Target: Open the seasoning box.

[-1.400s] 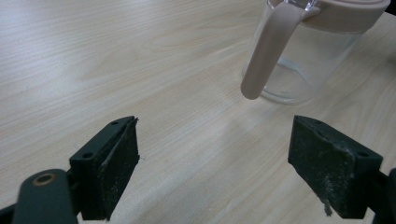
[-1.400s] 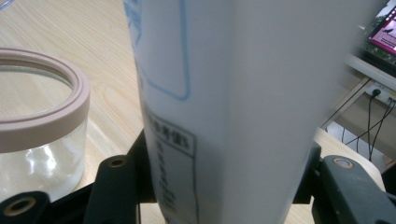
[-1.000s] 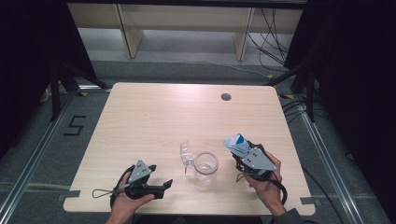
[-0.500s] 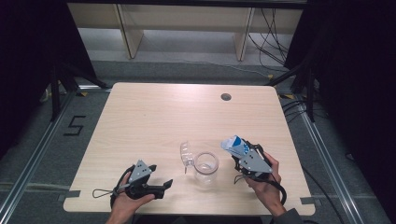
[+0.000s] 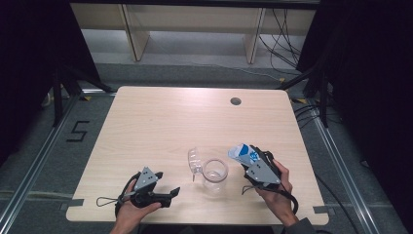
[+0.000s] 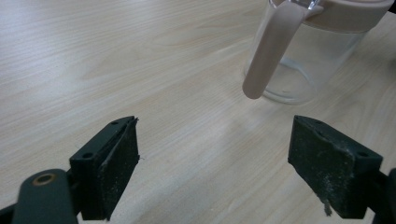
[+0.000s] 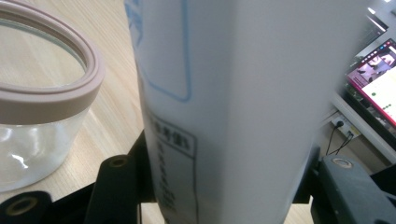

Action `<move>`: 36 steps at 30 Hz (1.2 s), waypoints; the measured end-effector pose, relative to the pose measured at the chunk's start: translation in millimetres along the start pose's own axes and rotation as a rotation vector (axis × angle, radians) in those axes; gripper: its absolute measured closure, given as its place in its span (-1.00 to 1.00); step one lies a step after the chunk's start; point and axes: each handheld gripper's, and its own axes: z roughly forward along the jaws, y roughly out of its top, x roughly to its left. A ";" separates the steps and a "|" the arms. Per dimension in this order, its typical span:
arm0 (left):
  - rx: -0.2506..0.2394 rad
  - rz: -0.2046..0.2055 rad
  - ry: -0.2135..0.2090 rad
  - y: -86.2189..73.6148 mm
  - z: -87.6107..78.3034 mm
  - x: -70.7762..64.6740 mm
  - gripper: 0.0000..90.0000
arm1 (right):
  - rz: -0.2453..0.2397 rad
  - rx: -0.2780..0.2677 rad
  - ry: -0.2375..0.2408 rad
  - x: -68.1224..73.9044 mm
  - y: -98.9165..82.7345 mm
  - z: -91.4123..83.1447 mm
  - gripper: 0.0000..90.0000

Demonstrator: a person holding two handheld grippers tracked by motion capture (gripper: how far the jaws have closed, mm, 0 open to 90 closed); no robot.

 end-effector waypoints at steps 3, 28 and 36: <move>-0.002 0.006 0.002 -0.3 -0.1 2.0 -0.65 | -0.021 0.005 -0.008 1.2 0.6 -0.3 0.03; -0.001 0.005 -0.004 -0.5 0.7 1.2 -0.65 | -0.151 0.022 -0.044 7.1 3.4 -0.8 0.04; 0.004 0.005 -0.003 -0.5 0.6 1.4 -0.65 | -0.198 0.029 -0.054 9.0 3.2 0.0 0.04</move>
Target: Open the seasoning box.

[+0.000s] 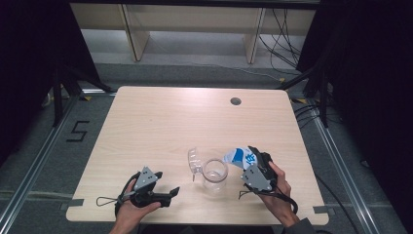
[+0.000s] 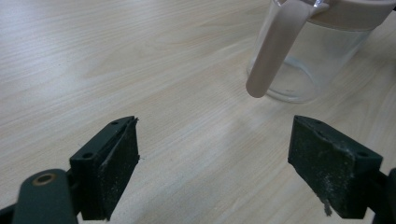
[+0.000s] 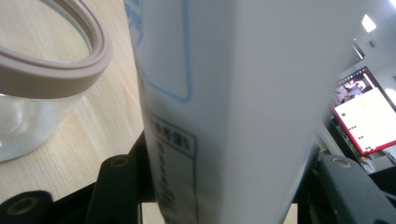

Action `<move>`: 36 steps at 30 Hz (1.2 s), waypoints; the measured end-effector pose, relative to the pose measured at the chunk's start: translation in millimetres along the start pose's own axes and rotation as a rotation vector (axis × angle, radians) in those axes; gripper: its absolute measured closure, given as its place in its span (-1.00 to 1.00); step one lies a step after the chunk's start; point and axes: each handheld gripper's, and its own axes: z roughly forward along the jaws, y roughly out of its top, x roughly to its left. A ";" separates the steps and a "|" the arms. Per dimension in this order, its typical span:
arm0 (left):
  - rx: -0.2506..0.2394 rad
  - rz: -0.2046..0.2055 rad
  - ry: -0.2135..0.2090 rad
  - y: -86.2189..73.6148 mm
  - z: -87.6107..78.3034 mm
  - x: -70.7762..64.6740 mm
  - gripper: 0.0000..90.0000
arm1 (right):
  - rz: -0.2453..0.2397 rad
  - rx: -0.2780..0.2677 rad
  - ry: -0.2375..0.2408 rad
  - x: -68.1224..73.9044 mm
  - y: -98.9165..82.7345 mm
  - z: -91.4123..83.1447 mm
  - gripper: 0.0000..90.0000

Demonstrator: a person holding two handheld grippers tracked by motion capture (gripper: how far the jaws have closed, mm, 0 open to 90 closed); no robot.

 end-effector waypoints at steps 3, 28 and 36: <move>0.002 0.001 0.000 -0.3 0.0 -0.4 -0.65 | -0.005 0.004 -0.002 3.0 1.1 -0.1 0.05; 0.006 0.004 0.005 -0.2 1.1 0.0 -0.65 | -0.096 0.012 -0.017 10.7 3.6 2.2 0.05; 0.005 -0.006 0.004 -0.4 1.2 -0.5 -0.65 | -0.113 0.022 -0.007 13.8 3.3 3.8 0.06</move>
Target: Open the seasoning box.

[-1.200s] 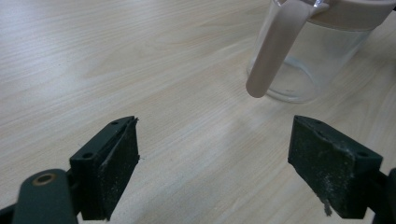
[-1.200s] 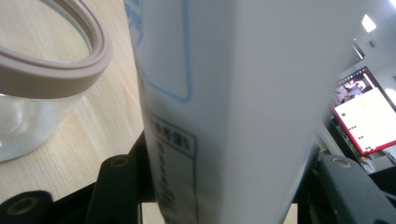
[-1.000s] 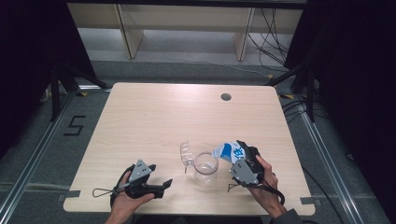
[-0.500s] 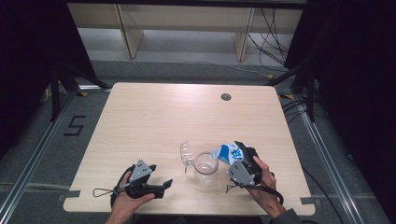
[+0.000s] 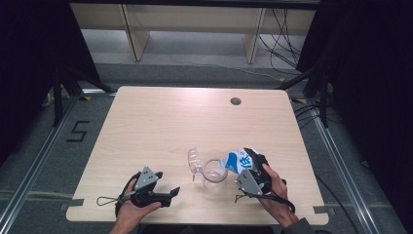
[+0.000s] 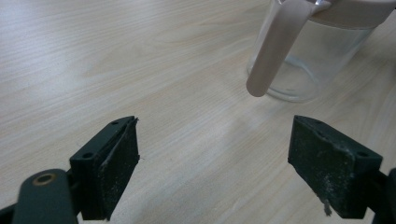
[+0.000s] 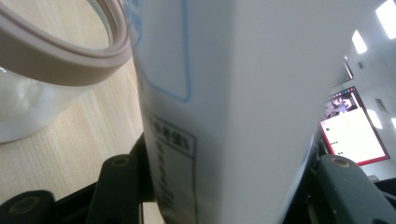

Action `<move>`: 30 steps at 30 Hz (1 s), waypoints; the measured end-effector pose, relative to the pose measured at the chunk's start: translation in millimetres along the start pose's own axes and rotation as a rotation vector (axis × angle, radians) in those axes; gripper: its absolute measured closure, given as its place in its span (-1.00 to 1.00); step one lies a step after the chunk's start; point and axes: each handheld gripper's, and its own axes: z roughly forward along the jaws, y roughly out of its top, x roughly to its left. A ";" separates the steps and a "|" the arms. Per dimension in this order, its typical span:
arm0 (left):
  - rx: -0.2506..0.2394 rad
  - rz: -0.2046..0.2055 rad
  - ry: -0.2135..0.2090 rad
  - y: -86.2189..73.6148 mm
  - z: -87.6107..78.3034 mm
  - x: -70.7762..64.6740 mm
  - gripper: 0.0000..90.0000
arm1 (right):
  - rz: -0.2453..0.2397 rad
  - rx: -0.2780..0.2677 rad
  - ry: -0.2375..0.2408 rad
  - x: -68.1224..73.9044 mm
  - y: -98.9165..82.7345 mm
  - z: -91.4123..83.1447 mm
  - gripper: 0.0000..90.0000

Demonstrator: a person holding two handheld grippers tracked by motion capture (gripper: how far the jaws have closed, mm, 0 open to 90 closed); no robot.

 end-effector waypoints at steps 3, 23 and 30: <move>0.000 0.006 0.001 0.0 0.3 0.1 -0.65 | -0.012 0.007 -0.006 0.9 0.2 0.7 0.06; 0.002 0.004 -0.003 -0.1 0.7 -1.0 -0.65 | -0.041 0.021 -0.019 4.2 0.4 2.1 0.06; -0.004 0.009 -0.004 0.2 0.9 -0.1 -0.65 | -0.065 0.021 -0.027 5.6 1.0 2.1 0.07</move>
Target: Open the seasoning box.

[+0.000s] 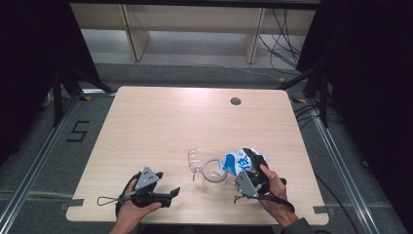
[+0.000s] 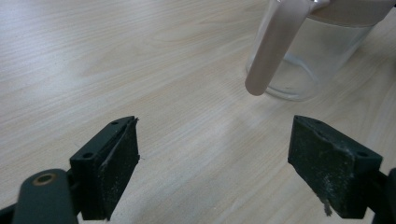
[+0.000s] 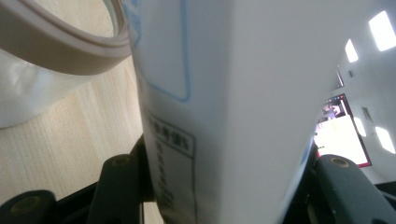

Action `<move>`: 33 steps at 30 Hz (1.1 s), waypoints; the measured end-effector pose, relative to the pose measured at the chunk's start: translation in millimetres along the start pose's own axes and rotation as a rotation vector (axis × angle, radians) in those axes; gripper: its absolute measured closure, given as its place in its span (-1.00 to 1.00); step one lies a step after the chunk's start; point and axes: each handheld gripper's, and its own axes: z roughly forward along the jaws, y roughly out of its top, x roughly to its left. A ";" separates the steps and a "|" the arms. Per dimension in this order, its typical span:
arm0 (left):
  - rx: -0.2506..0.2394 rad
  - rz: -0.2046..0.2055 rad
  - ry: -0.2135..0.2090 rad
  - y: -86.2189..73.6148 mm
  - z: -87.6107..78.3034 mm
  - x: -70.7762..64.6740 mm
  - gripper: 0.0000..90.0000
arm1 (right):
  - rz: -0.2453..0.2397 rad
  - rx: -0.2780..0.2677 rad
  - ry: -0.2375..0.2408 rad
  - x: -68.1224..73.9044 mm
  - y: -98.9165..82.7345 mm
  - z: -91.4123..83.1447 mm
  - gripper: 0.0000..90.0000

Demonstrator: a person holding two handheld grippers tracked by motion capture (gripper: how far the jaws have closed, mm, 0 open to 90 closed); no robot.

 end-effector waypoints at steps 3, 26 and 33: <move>-0.001 -0.009 -0.001 -0.1 0.2 -0.3 -0.65 | -0.006 0.002 0.000 0.1 0.3 -0.1 0.07; 0.007 -0.006 0.004 -0.4 0.6 -0.7 -0.65 | -0.101 0.024 -0.037 6.9 0.1 3.7 0.08; 0.010 -0.008 0.000 -0.5 1.2 -0.8 -0.65 | -0.146 0.015 -0.062 5.7 -1.0 5.7 0.09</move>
